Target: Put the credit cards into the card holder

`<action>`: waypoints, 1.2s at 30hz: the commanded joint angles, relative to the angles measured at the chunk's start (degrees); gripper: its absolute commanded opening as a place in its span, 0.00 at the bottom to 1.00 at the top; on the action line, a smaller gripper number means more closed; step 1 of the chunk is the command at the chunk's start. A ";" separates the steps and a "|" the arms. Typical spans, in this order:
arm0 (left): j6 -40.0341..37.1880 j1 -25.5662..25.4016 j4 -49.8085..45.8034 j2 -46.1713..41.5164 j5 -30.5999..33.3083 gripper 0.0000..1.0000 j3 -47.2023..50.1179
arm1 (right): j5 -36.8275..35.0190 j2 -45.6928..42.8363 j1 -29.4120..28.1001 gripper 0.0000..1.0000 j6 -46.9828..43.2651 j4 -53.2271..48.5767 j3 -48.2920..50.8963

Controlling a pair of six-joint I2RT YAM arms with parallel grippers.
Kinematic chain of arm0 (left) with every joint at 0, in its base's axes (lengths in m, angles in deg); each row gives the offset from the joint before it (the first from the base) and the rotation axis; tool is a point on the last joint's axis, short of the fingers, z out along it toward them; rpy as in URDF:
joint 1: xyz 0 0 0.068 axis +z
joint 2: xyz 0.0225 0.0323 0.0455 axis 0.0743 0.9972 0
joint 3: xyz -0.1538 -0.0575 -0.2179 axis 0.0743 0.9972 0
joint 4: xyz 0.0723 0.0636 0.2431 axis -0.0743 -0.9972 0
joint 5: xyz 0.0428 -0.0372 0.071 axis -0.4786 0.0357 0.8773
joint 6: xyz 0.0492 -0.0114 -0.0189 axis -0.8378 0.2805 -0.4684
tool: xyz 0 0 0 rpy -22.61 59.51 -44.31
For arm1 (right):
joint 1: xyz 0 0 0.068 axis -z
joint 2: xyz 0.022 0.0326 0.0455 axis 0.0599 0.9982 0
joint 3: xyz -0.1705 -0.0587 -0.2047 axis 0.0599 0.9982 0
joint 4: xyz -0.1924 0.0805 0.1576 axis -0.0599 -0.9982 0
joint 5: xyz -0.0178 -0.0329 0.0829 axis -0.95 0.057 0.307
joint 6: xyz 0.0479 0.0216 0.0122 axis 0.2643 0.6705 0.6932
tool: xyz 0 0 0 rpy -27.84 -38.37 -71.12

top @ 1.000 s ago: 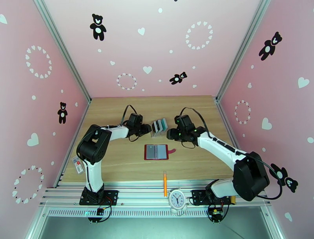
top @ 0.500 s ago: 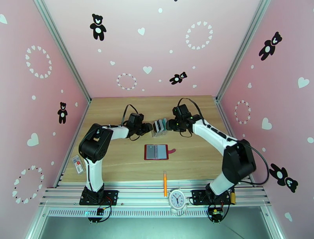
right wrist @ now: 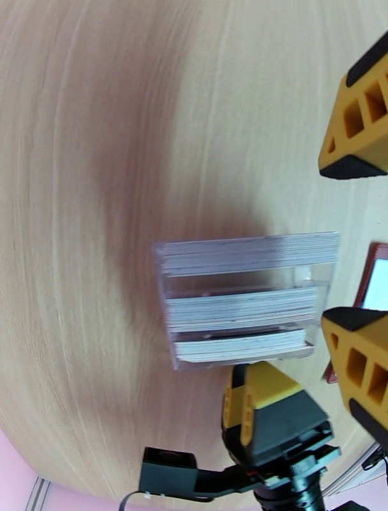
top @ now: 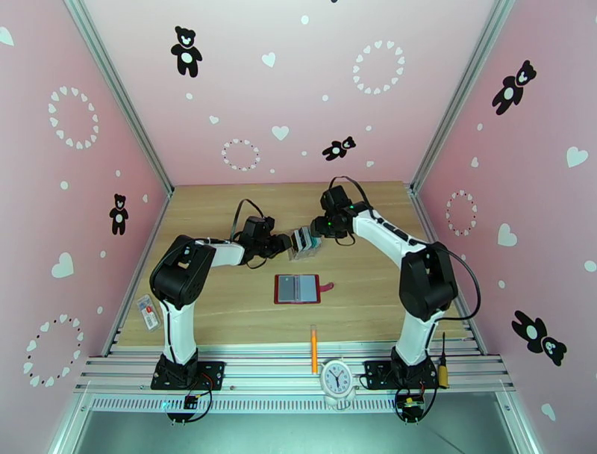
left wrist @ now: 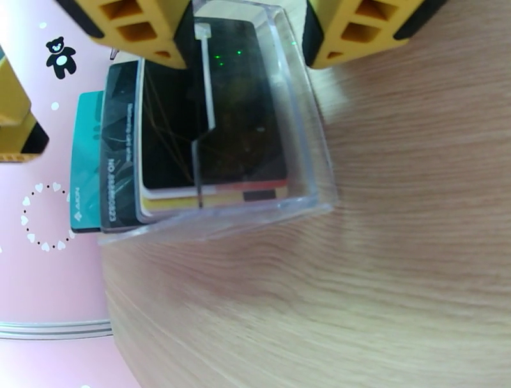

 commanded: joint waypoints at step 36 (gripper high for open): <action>-11.34 -0.09 -25.52 1.72 12.73 0.45 -9.57 | -8.18 11.26 -4.36 0.59 -8.60 -11.39 -10.86</action>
